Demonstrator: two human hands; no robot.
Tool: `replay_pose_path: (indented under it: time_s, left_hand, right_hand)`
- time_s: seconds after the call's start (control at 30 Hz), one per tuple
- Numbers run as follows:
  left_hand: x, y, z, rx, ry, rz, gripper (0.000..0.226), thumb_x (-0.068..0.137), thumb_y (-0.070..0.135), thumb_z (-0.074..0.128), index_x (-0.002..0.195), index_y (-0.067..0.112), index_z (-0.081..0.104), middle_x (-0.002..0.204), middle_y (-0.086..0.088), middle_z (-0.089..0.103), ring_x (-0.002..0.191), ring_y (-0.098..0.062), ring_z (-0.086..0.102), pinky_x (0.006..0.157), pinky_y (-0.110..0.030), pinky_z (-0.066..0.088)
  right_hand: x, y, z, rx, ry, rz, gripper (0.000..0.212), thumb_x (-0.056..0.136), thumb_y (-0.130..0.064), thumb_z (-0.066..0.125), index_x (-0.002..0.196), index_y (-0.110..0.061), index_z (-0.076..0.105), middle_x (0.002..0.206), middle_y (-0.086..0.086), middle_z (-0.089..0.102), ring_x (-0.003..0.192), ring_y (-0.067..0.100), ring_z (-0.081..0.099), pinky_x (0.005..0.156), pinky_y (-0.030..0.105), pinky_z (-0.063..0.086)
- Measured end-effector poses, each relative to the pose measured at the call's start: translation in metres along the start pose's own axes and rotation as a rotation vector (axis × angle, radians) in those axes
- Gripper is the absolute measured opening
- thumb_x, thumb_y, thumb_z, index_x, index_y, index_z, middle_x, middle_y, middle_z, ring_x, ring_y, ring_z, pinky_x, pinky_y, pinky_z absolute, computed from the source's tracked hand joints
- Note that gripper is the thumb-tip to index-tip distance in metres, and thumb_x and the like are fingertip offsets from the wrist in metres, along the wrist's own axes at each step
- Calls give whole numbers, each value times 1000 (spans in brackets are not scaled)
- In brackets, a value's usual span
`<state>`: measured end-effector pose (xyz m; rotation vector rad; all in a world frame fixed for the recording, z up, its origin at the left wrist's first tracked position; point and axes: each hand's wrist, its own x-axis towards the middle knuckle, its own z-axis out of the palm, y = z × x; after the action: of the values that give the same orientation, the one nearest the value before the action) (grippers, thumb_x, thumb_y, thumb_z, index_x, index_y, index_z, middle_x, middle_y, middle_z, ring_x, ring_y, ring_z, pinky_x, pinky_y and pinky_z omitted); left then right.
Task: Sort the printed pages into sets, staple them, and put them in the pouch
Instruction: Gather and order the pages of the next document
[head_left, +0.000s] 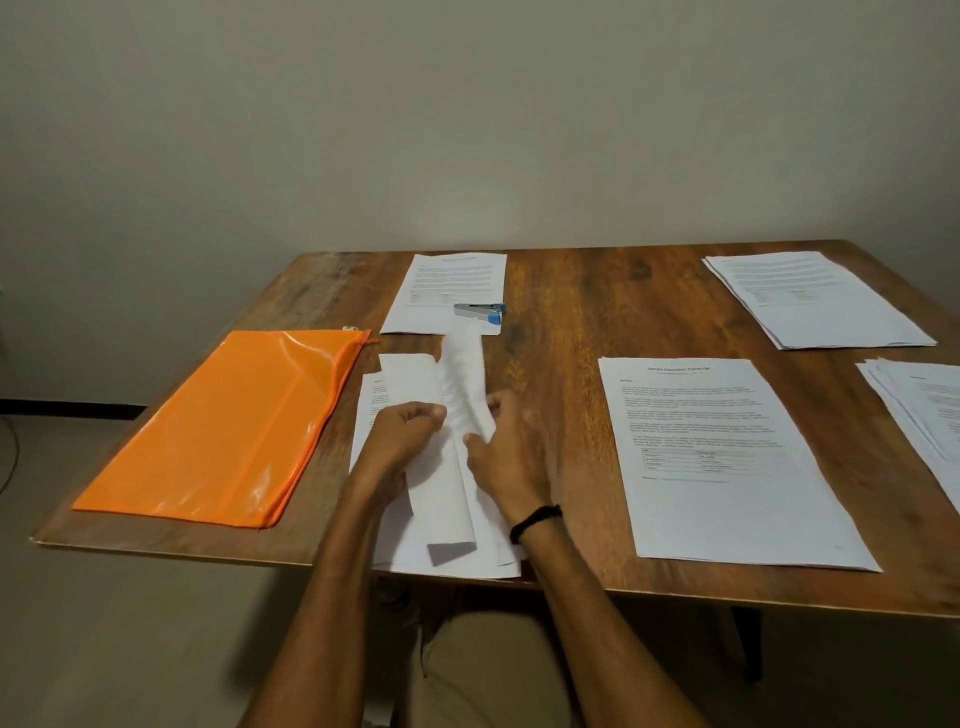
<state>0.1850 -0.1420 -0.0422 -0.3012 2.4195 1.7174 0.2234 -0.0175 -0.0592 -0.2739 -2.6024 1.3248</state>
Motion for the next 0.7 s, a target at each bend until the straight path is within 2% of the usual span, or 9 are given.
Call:
replay_pose_path:
  time_s: [0.07,0.1,0.2,0.3,0.37,0.43,0.5,0.6,0.7]
  left_hand:
    - [0,4,0,-37,-31,-46,55,95,64,49,117,18,70,119,6,51,103,-18,50,89,-32,41]
    - [1,5,0,-71,-47,-56,61,94,67,45,120,18,68,121,4,49,100,-16,49,88,-30,41]
    - [3,4,-1,-76,-56,-74,56,95,66,44,115,21,70,136,0,49,96,-14,48,89,-31,37]
    - [0,6,-1,-60,-53,-88,58,91,70,46,105,21,72,123,5,47,91,-13,50,89,-35,38]
    - [-1,9,0,-66,-42,-88,59,88,71,50,106,19,71,120,6,46,100,-16,50,94,-38,40]
    - [1,8,3,-77,-4,-73,47,86,65,60,108,23,64,119,4,46,110,-20,48,100,-39,42]
    - [2,6,6,-66,45,-105,45,89,50,68,120,21,54,120,1,50,114,-25,53,103,-39,46]
    - [2,5,6,-75,103,-154,26,95,28,67,114,15,54,106,-7,62,94,-26,60,91,-42,54]
    - [3,3,5,-88,134,-166,14,97,23,64,101,16,52,92,-5,56,85,-23,57,88,-42,54]
  right_hand:
    - [-10,-7,4,56,-22,-114,32,94,-31,66,122,-27,52,115,-4,63,98,16,62,81,32,58]
    - [-14,-9,6,30,-18,-137,31,95,-33,65,124,-27,55,115,-4,65,98,15,64,81,31,58]
    - [-19,-11,5,10,36,-117,32,98,-30,61,129,-22,56,120,1,68,101,19,67,80,31,58]
    - [-18,-12,-3,-24,32,-118,32,101,-29,55,131,-18,52,125,3,66,103,21,67,82,29,57]
    - [-18,-11,-5,-107,15,-166,29,103,-28,52,131,-20,53,123,3,66,96,19,66,76,24,54]
    - [-16,-8,1,-150,-10,-191,27,103,-29,52,128,-25,59,125,4,65,100,19,65,80,27,55]
    - [-14,-3,8,-168,-52,-137,32,98,-45,55,124,-32,66,137,4,60,118,22,59,98,36,53]
    - [-12,2,9,-170,-157,-14,71,82,-76,51,133,-28,62,151,5,49,135,28,47,108,46,45]
    - [-14,3,4,-132,-170,-4,81,81,-81,50,139,-26,55,151,4,48,135,29,46,108,47,45]
